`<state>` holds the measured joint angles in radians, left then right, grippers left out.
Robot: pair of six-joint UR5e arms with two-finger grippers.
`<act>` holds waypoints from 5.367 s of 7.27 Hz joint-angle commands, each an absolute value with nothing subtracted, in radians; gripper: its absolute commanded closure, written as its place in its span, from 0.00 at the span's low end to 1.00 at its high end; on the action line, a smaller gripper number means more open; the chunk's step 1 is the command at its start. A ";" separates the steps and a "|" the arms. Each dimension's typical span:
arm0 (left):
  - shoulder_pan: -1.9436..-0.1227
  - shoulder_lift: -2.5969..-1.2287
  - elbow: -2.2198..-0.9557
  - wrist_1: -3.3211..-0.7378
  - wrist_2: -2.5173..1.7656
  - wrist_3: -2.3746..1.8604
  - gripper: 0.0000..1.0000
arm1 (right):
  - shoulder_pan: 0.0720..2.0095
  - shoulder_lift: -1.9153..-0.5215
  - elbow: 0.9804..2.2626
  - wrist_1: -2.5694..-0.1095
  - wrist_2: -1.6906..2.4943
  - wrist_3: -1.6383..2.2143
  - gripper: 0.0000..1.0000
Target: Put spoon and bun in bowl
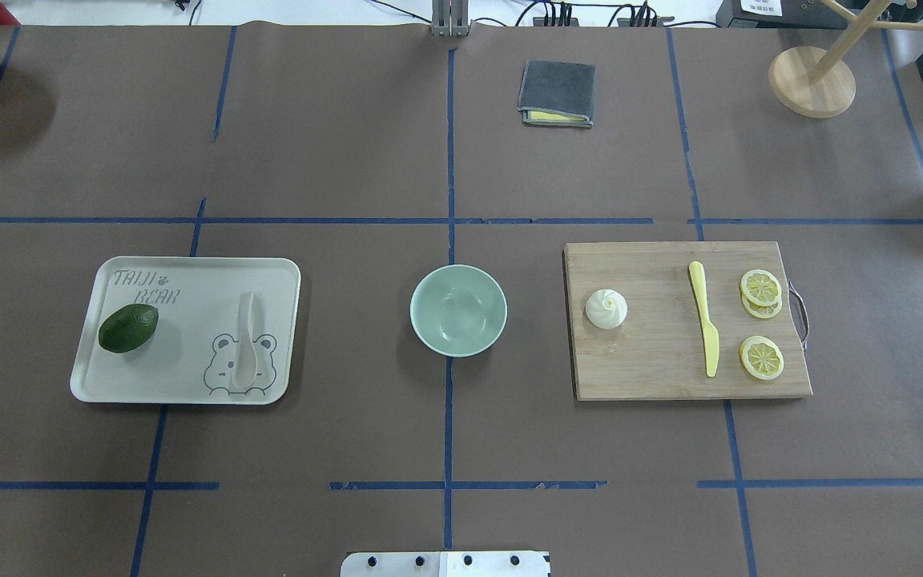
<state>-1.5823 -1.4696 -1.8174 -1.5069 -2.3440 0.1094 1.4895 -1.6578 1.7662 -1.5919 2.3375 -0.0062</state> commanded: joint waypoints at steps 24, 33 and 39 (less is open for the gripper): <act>-0.516 -1.795 -1.781 -2.014 -1.674 -1.290 0.32 | 1.477 -1.658 1.799 -1.307 2.349 0.071 0.00; -0.514 -1.854 -1.865 -1.889 -1.648 -1.380 1.00 | 1.477 -1.655 1.799 -1.305 2.347 0.071 0.00; -0.473 -2.336 -1.641 -1.571 -1.560 -1.906 1.00 | 1.477 -1.655 1.802 -1.305 2.349 0.074 0.00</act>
<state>-0.4851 -2.2467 -1.7172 -1.6027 -1.5634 -1.8473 1.4777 -1.6552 1.8012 -1.3055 2.3491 0.0732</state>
